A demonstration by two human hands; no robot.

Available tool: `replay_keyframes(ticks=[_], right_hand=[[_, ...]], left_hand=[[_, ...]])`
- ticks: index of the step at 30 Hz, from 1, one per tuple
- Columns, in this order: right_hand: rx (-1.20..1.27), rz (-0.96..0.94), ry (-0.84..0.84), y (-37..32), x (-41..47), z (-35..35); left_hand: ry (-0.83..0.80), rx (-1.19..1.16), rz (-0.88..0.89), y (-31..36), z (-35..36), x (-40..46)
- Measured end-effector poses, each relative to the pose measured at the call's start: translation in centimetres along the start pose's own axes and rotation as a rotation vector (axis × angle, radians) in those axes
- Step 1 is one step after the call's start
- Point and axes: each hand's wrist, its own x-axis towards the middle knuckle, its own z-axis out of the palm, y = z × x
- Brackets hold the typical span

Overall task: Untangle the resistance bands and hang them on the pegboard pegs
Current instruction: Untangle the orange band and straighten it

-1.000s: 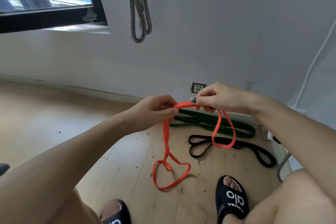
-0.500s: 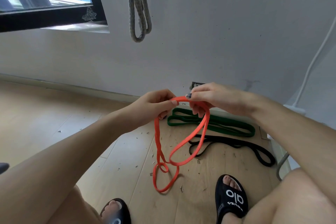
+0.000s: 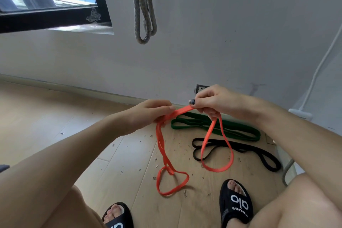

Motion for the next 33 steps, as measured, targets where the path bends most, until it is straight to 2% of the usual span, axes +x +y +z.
replay_keyframes(ticks=[9,14,21,30,33], right_hand=[[-0.021,0.026,-0.088,-1.0,-0.1,1.4],[-0.036,0.000,-0.036,-1.0,0.1,1.3],[-0.064,0.011,0.028,-0.7,-0.5,0.4],[-0.091,0.003,-0.041,-0.5,-0.6,0.7],[-0.099,0.008,-0.034,-0.4,-0.5,0.6]], left_hand=[[0.112,0.034,0.087,0.3,1.1,0.4],[0.027,-0.054,0.067,0.1,1.1,0.4],[0.029,0.232,0.078,-1.6,0.5,0.8],[-0.011,0.232,0.043,-1.7,1.1,0.9],[0.001,0.305,0.063,-1.8,1.0,0.9]])
